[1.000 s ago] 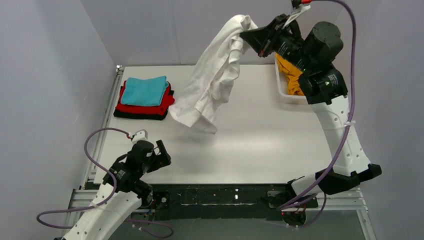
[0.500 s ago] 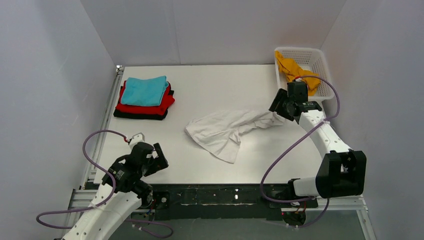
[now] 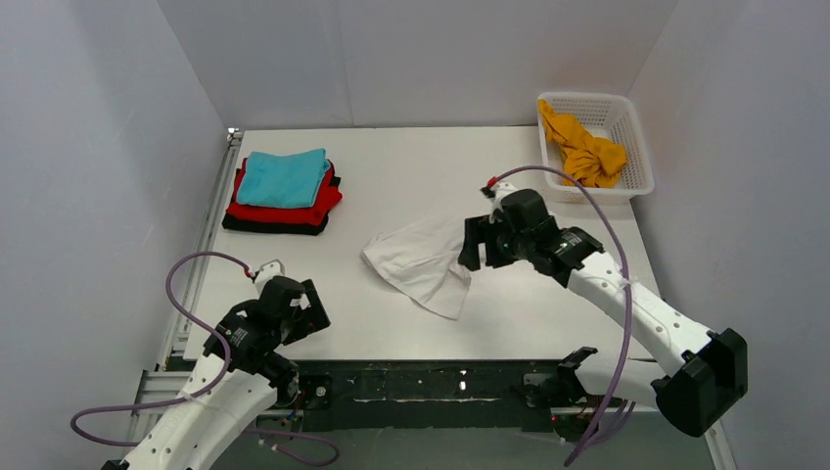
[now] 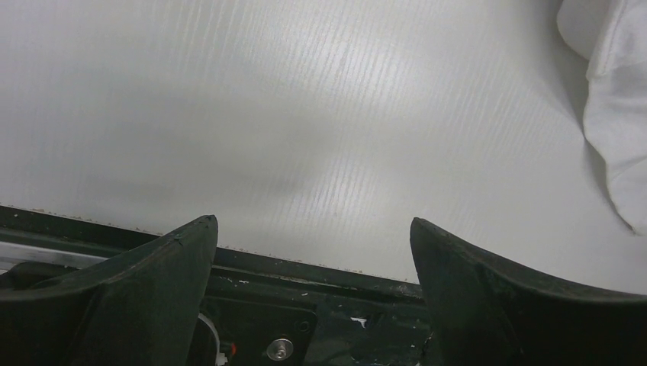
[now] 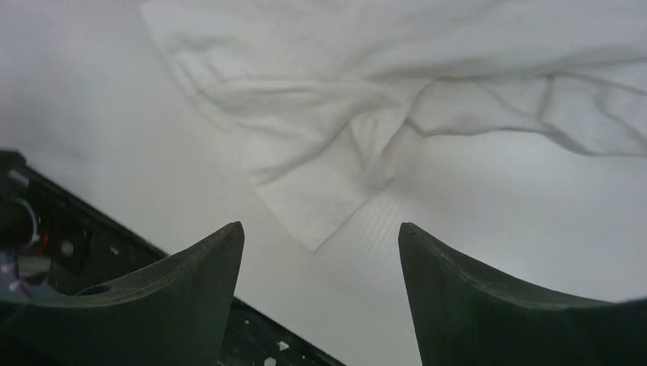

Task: Fold and stack the t-shirts
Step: Move the tshirt to the center of the board, then flatten out the tshirt

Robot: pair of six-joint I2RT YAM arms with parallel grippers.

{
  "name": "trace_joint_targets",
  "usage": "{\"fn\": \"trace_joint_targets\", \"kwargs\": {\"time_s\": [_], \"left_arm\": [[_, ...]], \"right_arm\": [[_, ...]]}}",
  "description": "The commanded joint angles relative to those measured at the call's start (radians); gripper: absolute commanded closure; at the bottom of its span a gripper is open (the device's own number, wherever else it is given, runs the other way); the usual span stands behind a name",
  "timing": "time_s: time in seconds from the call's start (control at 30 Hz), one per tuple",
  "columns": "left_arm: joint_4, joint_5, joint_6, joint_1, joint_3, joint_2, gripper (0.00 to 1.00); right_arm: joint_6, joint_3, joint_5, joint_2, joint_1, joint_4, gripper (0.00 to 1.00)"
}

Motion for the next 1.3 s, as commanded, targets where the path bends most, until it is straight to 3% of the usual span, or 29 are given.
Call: {"fn": "trace_joint_targets", "kwargs": {"time_s": [0.0,0.33,0.53,0.63,0.7,0.8,1.03,1.27], "left_arm": [[-0.074,-0.029,-0.013,-0.002,0.006,0.036,0.02],[-0.077,-0.032,-0.019,-0.002,-0.01,0.025,0.02],[-0.091,-0.054,-0.021,-0.003,-0.015,-0.001,0.02],[-0.096,-0.062,-0.027,-0.002,-0.019,-0.006,0.02],[-0.101,-0.067,-0.029,-0.002,-0.018,-0.008,0.02],[-0.105,-0.073,-0.031,-0.003,-0.014,-0.006,0.02],[-0.105,-0.081,-0.034,-0.002,0.0,0.014,0.02],[-0.041,-0.078,-0.037,-0.002,0.032,0.088,0.02]], "right_arm": [[-0.048,-0.034,-0.11,0.097,0.164,0.012,0.18],[-0.072,0.104,-0.048,0.519,0.322,-0.076,0.21],[-0.038,0.094,0.001,0.612,0.323,-0.065,0.26],[0.001,0.077,0.046,0.639,0.323,-0.047,0.43],[0.046,0.07,0.092,0.642,0.323,-0.042,0.67],[0.086,0.087,0.166,0.578,0.323,-0.061,0.99],[0.182,0.176,0.427,0.256,0.209,-0.258,0.99],[0.193,0.128,0.519,-0.158,-0.141,-0.385,0.99]]}}
